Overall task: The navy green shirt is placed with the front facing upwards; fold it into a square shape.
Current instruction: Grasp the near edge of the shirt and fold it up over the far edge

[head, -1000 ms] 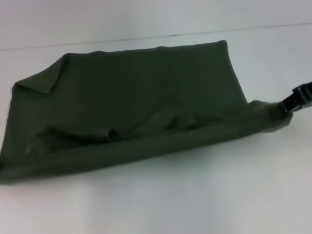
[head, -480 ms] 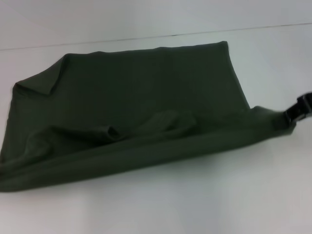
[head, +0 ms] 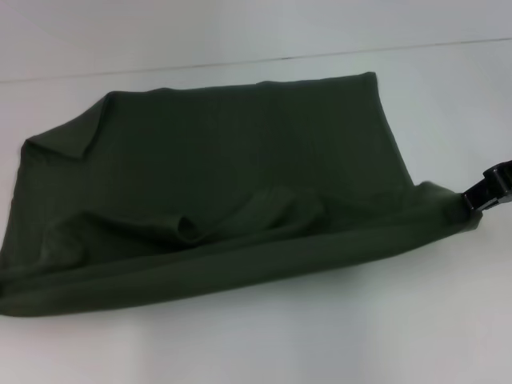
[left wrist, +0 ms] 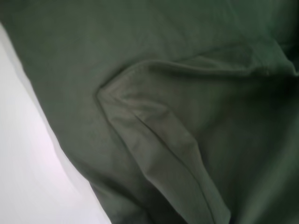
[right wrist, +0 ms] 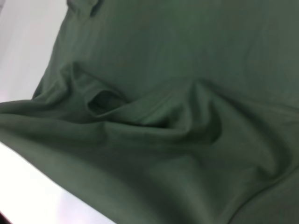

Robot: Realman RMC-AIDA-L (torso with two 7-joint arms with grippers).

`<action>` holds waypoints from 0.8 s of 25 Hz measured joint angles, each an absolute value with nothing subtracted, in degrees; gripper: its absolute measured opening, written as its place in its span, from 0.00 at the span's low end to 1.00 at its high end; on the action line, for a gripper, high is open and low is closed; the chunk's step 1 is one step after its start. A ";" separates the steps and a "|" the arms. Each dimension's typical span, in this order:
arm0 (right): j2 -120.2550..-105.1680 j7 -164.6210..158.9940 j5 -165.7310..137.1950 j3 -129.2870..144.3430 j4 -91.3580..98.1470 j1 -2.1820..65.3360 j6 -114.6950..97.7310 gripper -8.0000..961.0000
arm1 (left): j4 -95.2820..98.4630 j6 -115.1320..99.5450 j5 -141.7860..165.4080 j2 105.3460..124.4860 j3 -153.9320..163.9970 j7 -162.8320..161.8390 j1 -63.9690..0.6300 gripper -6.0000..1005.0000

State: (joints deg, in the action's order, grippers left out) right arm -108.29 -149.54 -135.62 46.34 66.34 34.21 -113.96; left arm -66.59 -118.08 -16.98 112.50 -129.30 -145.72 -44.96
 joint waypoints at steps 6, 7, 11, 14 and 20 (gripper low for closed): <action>-107.69 -150.15 -135.97 49.47 65.40 34.10 -114.00 0.05 | -61.86 -118.19 -16.10 111.97 -124.04 -144.97 -44.81 0.05; -107.67 -150.15 -135.97 49.24 65.42 34.25 -113.85 0.05 | -61.95 -117.99 -16.00 112.02 -123.89 -144.89 -44.92 0.05; -107.64 -150.15 -135.93 47.45 66.07 35.03 -113.73 0.05 | -66.74 -117.51 -16.23 112.54 -126.37 -145.22 -45.64 0.05; -107.62 -149.98 -135.85 45.34 66.21 35.81 -113.71 0.05 | -68.40 -117.39 -16.29 112.62 -129.09 -145.29 -46.65 0.05; -107.36 -149.11 -136.00 40.73 66.84 37.68 -112.48 0.05 | -70.38 -112.27 -17.08 113.03 -134.54 -146.05 -50.32 0.05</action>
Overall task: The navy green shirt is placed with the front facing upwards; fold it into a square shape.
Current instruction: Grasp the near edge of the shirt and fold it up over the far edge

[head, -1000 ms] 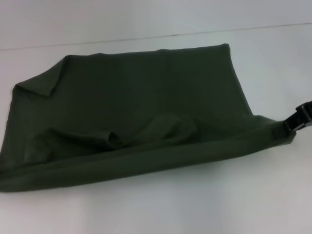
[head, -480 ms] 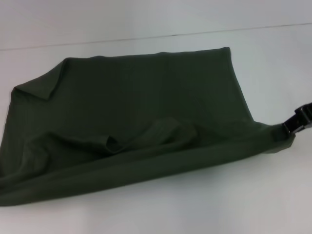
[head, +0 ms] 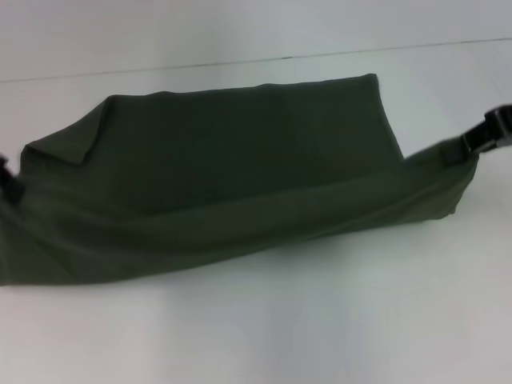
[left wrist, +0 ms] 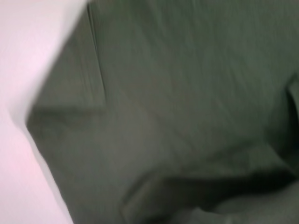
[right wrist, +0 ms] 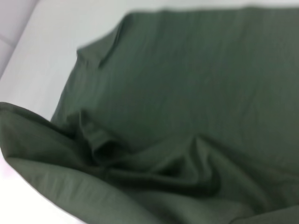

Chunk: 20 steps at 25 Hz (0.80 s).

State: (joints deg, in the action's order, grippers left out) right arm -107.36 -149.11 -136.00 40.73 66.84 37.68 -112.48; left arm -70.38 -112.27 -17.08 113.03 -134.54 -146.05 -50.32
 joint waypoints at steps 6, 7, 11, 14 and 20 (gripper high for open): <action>-106.92 -149.13 -137.09 39.71 67.00 37.42 -108.54 0.05 | -69.71 -101.80 -17.13 114.90 -134.77 -147.74 -51.40 0.05; -106.82 -149.23 -137.65 39.45 67.00 37.32 -107.81 0.05 | -69.23 -99.91 -17.11 114.99 -134.68 -148.23 -51.52 0.05; -107.04 -149.57 -139.73 38.24 66.91 37.14 -104.53 0.05 | -65.91 -91.26 -16.64 115.38 -133.43 -150.36 -52.05 0.05; -108.13 -149.69 -141.14 38.04 66.43 37.04 -99.74 0.05 | -63.46 -84.86 -15.60 116.48 -131.37 -151.91 -51.92 0.05; -110.23 -149.50 -142.13 38.97 63.85 37.77 -89.75 0.05 | -59.55 -74.74 -10.57 119.01 -128.65 -154.63 -52.37 0.05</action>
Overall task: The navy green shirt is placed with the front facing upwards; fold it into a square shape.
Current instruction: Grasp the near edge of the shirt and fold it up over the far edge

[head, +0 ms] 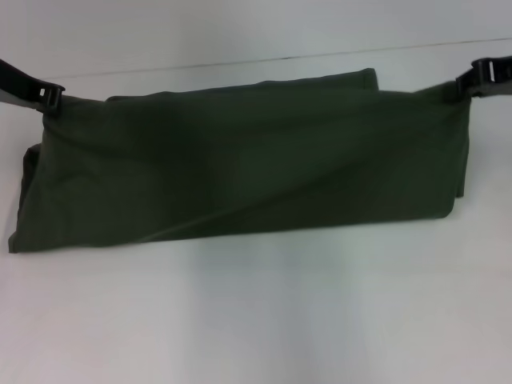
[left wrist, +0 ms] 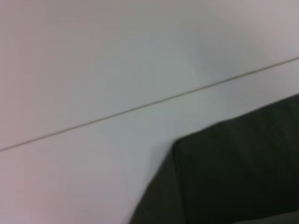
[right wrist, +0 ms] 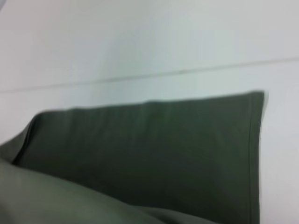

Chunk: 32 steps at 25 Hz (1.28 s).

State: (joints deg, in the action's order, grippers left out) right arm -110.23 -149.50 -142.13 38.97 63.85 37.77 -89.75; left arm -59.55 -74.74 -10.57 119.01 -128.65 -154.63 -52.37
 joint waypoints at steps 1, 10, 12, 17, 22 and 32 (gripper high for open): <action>-110.56 -149.46 -142.13 39.11 63.53 37.97 -88.47 0.05 | -59.27 -73.61 -9.39 119.44 -128.44 -155.16 -52.49 0.05; -113.76 -149.12 -142.02 41.80 61.39 40.06 -76.92 0.05 | -59.40 -65.88 -6.69 121.81 -127.85 -157.09 -52.22 0.05; -114.33 -149.13 -141.98 42.72 60.12 40.62 -73.70 0.05 | -59.09 -64.22 -6.67 122.09 -127.70 -157.35 -52.24 0.05; -114.99 -149.01 -142.06 45.49 55.72 41.59 -66.48 0.05 | -57.54 -57.96 -6.62 123.10 -127.71 -157.46 -52.10 0.05; -115.09 -148.90 -142.08 46.22 52.58 41.91 -59.90 0.05 | -54.00 -53.62 -6.58 122.81 -127.81 -157.48 -52.58 0.05; -115.82 -148.28 -141.88 49.26 48.16 43.21 -48.15 0.05 | -50.24 -47.87 -6.45 122.65 -128.05 -157.50 -52.84 0.05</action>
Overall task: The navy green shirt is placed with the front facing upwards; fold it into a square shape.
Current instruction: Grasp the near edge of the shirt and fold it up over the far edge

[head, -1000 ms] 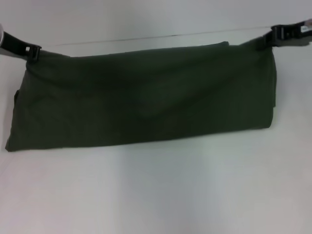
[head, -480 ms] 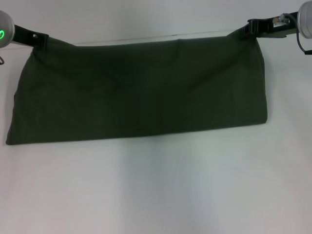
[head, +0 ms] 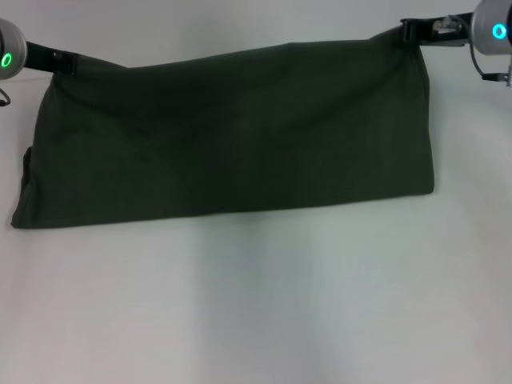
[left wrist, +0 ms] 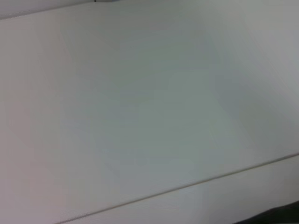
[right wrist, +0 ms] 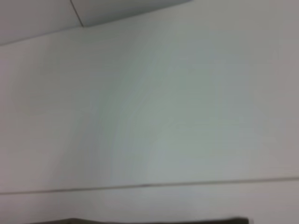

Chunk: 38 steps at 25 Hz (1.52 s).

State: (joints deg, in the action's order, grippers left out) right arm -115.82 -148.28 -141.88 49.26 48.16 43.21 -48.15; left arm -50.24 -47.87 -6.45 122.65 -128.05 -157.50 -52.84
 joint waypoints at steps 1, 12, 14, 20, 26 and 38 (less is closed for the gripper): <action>-115.98 -148.20 -141.86 49.52 47.88 43.45 -47.38 0.05 | -50.15 -47.61 -6.43 122.65 -128.05 -157.50 -52.84 0.05; -116.57 -145.08 -142.12 50.42 40.60 47.22 -40.17 0.05 | -47.90 -44.16 -5.01 123.03 -127.80 -158.32 -53.37 0.05; -116.62 -145.06 -142.12 50.44 40.45 47.28 -39.86 0.05 | -47.81 -43.81 -5.00 123.03 -127.79 -158.33 -53.38 0.05; -116.65 -145.06 -142.12 50.45 40.31 47.30 -39.73 0.05 | -46.05 -43.51 -3.09 122.70 -128.07 -159.97 -54.28 0.05; -116.65 -145.07 -141.81 50.45 40.26 47.27 -39.43 0.05 | -45.83 -43.35 1.39 123.05 -128.29 -163.31 -54.76 0.05; -117.14 -145.10 -141.68 50.18 40.67 47.32 -38.96 0.05 | -45.81 -42.44 1.09 123.63 -128.45 -164.08 -54.98 0.09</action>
